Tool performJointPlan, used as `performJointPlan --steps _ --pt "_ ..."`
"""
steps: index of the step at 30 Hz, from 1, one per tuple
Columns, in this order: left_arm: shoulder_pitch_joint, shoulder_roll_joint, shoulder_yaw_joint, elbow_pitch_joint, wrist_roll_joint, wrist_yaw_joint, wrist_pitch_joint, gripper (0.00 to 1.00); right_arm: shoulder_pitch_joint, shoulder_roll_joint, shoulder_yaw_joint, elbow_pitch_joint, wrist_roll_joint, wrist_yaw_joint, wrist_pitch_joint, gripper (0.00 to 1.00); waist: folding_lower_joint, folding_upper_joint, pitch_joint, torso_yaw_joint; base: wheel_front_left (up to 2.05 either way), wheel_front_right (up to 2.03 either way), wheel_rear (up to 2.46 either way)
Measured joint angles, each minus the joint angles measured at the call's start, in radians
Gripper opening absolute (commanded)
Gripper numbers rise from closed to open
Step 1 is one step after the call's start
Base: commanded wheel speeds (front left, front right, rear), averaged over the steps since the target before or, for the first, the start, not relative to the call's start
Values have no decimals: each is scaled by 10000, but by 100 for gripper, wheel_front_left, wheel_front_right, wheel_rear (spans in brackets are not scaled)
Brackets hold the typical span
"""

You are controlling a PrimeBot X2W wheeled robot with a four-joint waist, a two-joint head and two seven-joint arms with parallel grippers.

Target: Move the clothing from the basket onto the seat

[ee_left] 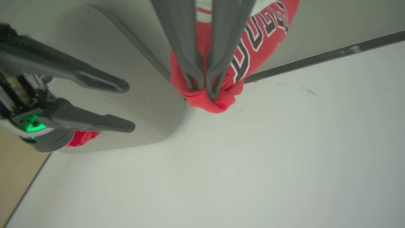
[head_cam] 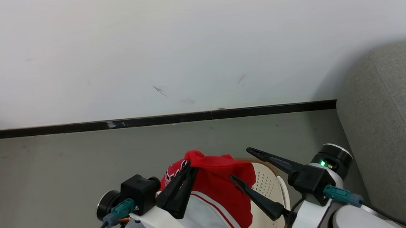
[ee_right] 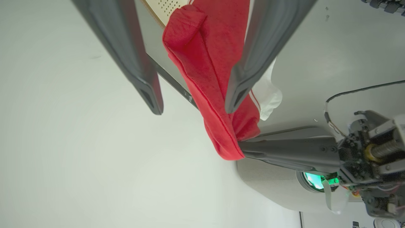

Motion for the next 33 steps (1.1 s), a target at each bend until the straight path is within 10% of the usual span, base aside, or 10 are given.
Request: performJointPlan --steps 26,30,33 --pt "92 -424 -1026 -2148 -407 -307 965 0 -150 -209 1039 180 1131 0 351 100 0 0 -83 211 0 0 0" --pt "92 -382 -995 -2265 -426 -299 1051 0 -145 -213 876 249 1202 0 349 0 0 0 -93 181 0 0 0" --pt "93 -324 -813 -2270 -422 -196 1057 0 -130 -207 765 316 1271 0 349 0 0 0 -100 146 0 0 0"
